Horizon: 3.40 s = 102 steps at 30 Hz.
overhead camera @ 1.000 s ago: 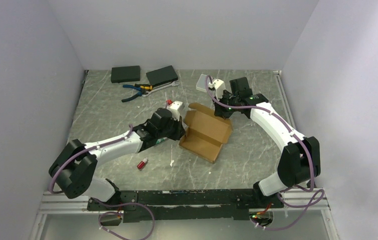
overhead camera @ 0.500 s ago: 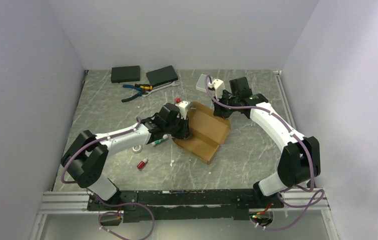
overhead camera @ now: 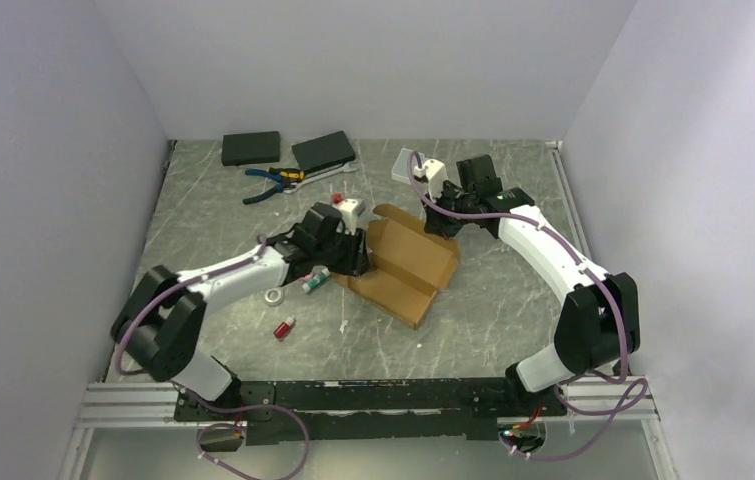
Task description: Fold the paper box
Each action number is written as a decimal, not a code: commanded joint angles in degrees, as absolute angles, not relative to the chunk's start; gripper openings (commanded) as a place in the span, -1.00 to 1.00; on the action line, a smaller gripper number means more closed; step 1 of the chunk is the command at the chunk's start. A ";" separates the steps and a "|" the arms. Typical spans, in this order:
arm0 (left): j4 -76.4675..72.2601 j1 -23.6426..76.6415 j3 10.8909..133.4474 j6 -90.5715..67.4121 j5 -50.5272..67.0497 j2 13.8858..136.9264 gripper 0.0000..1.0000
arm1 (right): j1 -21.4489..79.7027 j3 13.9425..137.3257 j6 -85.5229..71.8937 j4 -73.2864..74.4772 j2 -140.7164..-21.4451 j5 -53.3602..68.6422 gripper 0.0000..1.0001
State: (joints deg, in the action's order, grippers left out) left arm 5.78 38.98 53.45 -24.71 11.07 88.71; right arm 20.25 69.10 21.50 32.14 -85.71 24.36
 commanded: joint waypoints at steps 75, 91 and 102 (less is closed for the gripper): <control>-2.86 32.66 48.24 -16.26 22.42 82.88 -1.00 | 21.33 68.47 18.68 28.83 -86.14 19.48 -1.00; 2.33 33.31 53.05 -15.42 23.00 88.43 -0.85 | 21.68 68.47 19.25 29.09 -86.15 20.39 -1.00; 1.77 32.65 52.76 -16.81 23.78 90.63 -0.69 | 21.65 68.47 19.42 29.18 -86.13 20.56 -1.00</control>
